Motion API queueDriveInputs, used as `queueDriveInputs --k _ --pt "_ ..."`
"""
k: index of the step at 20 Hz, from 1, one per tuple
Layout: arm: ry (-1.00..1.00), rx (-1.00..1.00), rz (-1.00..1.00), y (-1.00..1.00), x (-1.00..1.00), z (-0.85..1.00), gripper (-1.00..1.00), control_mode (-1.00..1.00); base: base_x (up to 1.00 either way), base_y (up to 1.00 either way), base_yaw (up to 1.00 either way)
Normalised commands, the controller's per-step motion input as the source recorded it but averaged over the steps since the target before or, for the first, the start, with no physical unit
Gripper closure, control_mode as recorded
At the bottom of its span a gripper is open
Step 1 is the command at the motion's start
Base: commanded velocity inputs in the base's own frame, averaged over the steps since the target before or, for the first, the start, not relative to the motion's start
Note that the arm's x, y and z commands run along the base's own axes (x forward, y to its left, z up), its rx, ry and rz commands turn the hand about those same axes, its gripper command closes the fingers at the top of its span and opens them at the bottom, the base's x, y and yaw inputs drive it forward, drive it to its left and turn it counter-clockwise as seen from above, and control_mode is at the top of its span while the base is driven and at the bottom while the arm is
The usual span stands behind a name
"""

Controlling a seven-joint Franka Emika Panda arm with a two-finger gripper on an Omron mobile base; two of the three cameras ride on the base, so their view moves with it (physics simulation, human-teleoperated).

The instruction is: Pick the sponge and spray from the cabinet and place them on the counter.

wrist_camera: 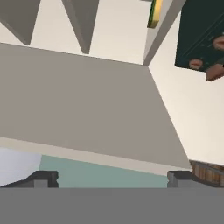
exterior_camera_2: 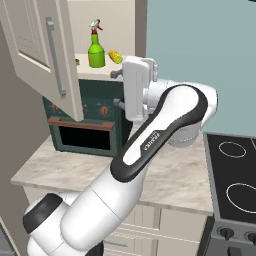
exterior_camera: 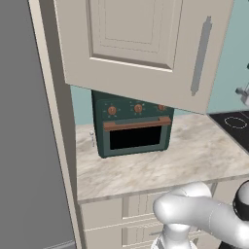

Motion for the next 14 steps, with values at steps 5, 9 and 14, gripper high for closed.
queueDriveInputs --k 5,9,14 --pt "-0.05 0.0 0.11 0.07 0.0 0.13 -1.0 -1.0 0.0 0.0 0.0" --pt "0.0 0.0 0.03 0.2 0.06 0.03 -1.0 -1.0 0.0 0.0 0.0" --pt "0.0 0.0 0.02 0.28 0.0 0.0 -1.0 -1.0 0.0 0.0 0.0"
